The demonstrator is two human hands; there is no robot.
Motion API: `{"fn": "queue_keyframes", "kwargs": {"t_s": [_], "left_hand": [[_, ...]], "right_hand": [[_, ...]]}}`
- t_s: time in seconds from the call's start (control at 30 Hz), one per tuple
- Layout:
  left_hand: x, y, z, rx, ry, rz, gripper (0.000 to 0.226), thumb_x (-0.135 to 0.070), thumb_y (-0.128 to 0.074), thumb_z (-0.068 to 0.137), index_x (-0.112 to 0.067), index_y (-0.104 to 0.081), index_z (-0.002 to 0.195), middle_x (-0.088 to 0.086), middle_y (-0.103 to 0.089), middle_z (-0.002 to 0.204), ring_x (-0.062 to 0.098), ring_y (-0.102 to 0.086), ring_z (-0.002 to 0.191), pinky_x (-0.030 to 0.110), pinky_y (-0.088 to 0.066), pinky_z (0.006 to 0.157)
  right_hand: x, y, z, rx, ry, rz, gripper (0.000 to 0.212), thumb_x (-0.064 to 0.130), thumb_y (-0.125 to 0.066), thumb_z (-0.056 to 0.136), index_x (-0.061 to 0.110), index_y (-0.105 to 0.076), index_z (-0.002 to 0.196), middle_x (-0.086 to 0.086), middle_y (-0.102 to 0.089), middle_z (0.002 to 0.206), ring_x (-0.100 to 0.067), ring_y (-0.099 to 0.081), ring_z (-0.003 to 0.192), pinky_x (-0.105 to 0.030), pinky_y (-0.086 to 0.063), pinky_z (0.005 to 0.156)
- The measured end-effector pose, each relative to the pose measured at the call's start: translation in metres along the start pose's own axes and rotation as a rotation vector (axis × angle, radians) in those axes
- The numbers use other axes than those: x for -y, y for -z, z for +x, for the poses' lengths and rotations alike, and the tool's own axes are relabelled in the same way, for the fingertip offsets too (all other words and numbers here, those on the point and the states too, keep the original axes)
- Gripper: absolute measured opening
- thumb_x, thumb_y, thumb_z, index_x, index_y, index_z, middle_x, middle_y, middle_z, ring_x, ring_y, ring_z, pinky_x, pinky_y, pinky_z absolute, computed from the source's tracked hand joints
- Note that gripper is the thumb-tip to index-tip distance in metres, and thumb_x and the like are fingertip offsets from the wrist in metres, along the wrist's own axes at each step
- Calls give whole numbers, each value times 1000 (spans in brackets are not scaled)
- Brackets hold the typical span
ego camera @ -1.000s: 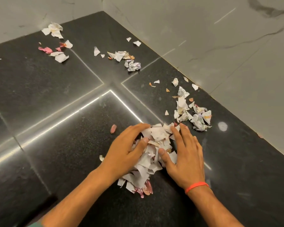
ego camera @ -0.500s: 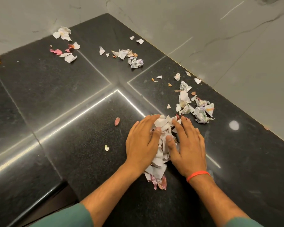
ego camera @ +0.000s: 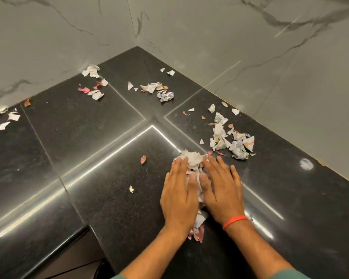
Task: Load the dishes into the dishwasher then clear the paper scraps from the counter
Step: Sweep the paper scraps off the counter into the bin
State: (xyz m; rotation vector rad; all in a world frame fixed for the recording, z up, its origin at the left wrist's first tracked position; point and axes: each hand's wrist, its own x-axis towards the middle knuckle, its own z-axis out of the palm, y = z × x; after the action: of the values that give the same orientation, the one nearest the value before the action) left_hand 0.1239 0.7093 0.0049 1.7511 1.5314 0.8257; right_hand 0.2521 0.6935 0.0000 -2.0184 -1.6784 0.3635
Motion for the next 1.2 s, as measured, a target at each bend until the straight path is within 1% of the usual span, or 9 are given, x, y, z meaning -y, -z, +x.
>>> {"fn": "queue_keyframes", "kwargs": {"t_s": [0.17,0.33,0.4,0.5,0.57,0.7,0.97,1.07,1.2], "left_hand": [[-26,-25,1,-10,80,-242,52,-45,-30,104,-31,-51,149,-19,-47,154,-8,-33,145,38,-26,124],[-60,-24,3,-3,338,-794,34,-24,-43,109,-24,-66,134,-11,-68,132,-2,-60,124,25,-46,109],[-63,-24,8,3,484,-1039,29,-18,-50,105,-15,-72,124,-2,-74,121,8,-68,116,25,-52,99],[-65,-22,6,19,606,-1263,33,-27,-63,93,-13,-75,120,8,-73,124,24,-66,122,37,-50,106],[-67,-20,0,15,630,-1296,39,-34,-62,91,-16,-74,123,8,-70,129,24,-65,124,38,-51,105],[-67,-13,-13,3,669,-1442,35,-19,-61,93,-4,-72,123,18,-71,124,26,-69,114,31,-56,89],[-48,28,-33,-70,608,-1589,53,-28,-77,74,-8,-73,123,18,-67,130,29,-63,125,37,-48,106],[-28,52,-46,-178,605,-1590,38,-25,-69,84,-8,-75,118,20,-69,126,33,-64,124,43,-47,110],[2,94,-68,-237,608,-1641,48,-27,-73,79,-7,-73,123,19,-68,130,30,-63,126,45,-41,116]], "right_hand": [[7,4,-3,-102,-98,434,58,49,-31,100,18,-57,142,2,-57,146,-8,-45,141,-40,-33,119],[43,14,-9,-171,-386,1109,36,23,-40,108,21,-58,138,13,-63,132,9,-58,120,-12,-47,97],[49,18,-9,-193,-496,1344,36,9,-38,107,11,-59,137,5,-67,127,4,-65,111,-11,-51,85],[55,23,-11,-200,-622,1539,32,12,-43,106,17,-67,125,-3,-72,124,-12,-68,114,-20,-55,87],[61,26,-16,-207,-653,1584,30,12,-44,105,19,-69,120,-3,-73,121,-14,-69,113,-22,-56,87],[71,36,-31,-216,-623,1568,33,12,-44,106,10,-64,132,-6,-71,125,-16,-69,114,-23,-57,91],[121,37,-56,-119,-512,1536,33,10,-41,107,12,-64,129,6,-76,110,-6,-71,104,-15,-56,76],[145,19,-67,-27,-507,1544,35,14,-40,107,11,-62,134,-3,-72,124,-15,-68,116,-24,-57,90],[181,-9,-89,83,-517,1525,35,14,-40,107,11,-62,134,-6,-71,126,-18,-68,116,-28,-56,95]]}}
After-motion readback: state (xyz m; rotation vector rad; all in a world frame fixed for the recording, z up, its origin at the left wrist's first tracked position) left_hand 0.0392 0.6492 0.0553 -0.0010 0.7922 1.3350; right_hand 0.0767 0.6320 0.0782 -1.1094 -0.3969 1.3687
